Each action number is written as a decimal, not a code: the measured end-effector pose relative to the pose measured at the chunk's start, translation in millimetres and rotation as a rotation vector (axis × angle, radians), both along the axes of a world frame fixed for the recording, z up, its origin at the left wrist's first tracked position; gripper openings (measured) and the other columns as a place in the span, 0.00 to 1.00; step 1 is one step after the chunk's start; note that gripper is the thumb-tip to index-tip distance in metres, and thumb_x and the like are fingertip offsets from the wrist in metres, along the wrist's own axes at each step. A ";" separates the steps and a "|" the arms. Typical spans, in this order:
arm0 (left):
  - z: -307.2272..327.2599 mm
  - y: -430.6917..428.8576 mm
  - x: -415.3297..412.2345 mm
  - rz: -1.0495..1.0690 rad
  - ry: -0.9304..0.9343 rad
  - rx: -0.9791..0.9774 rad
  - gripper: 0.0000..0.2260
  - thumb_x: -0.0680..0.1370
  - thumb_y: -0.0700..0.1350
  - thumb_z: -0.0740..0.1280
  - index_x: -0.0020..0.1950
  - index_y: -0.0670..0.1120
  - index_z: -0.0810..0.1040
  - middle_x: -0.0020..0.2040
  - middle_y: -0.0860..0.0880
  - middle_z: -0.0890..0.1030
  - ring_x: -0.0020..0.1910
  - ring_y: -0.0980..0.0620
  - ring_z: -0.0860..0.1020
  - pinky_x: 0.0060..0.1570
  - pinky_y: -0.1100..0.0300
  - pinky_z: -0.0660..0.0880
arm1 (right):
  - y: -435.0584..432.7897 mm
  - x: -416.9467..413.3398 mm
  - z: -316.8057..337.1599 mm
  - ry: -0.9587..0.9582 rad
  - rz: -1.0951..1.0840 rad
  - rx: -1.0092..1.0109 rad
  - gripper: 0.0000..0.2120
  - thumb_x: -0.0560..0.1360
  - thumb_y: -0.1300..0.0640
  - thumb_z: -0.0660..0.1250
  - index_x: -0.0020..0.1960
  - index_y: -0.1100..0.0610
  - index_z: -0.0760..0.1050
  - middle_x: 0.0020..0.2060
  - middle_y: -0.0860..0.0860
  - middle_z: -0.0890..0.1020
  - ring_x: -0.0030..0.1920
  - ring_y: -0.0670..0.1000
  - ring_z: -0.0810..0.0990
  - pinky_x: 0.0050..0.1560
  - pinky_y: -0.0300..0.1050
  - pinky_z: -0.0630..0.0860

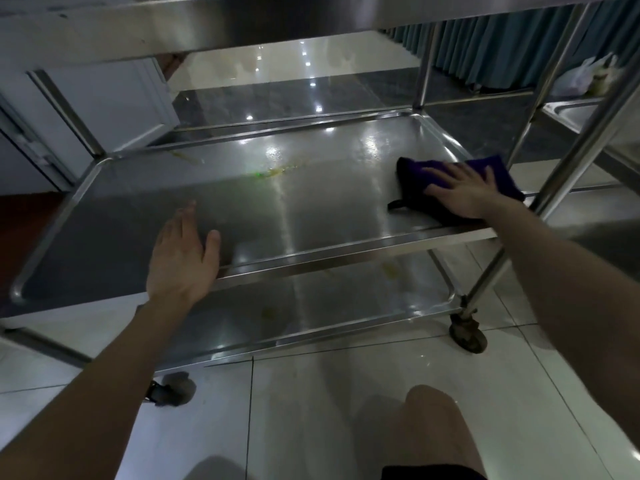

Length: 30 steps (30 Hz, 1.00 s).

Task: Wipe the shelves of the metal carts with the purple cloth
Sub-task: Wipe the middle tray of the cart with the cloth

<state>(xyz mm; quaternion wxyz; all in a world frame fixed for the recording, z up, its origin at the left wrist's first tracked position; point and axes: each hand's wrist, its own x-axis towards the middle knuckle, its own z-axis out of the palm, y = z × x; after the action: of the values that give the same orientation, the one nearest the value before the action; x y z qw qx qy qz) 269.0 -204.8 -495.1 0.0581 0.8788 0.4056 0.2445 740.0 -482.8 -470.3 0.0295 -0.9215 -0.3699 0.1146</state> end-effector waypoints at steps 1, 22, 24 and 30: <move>-1.2 -0.5 2.7 0.000 0.004 0.012 0.33 0.86 0.59 0.52 0.86 0.41 0.59 0.81 0.32 0.68 0.80 0.31 0.67 0.82 0.39 0.63 | 4.4 4.5 0.2 0.010 -0.030 0.011 0.37 0.79 0.25 0.46 0.86 0.33 0.49 0.88 0.45 0.45 0.87 0.53 0.40 0.80 0.72 0.31; 23.5 -13.2 -13.2 -0.032 -0.336 -0.273 0.27 0.86 0.58 0.55 0.84 0.48 0.66 0.80 0.43 0.71 0.79 0.44 0.70 0.78 0.51 0.64 | 149.2 -244.8 -2.4 0.134 0.667 0.144 0.27 0.87 0.38 0.50 0.85 0.34 0.54 0.87 0.41 0.51 0.86 0.45 0.44 0.84 0.63 0.33; 24.8 4.9 -39.8 -0.003 -0.266 -0.152 0.26 0.86 0.56 0.56 0.79 0.44 0.72 0.75 0.40 0.76 0.74 0.39 0.74 0.75 0.48 0.69 | 144.1 -246.6 0.0 0.134 0.650 0.127 0.26 0.88 0.40 0.51 0.86 0.34 0.53 0.87 0.41 0.50 0.86 0.44 0.43 0.84 0.62 0.33; 13.9 84.3 -135.8 0.217 0.002 -0.078 0.31 0.85 0.63 0.51 0.81 0.44 0.68 0.77 0.35 0.73 0.75 0.32 0.72 0.77 0.35 0.67 | 140.8 -258.7 -2.0 0.146 0.532 0.118 0.33 0.80 0.30 0.47 0.85 0.30 0.50 0.87 0.39 0.47 0.87 0.47 0.41 0.83 0.69 0.34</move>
<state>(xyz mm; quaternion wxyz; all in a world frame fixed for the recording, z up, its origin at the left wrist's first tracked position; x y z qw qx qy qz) 133.2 -120.5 -481.1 0.0649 0.8270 0.5077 0.2327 481.3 -342.0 -472.4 0.0786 -0.7780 -0.6017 0.1628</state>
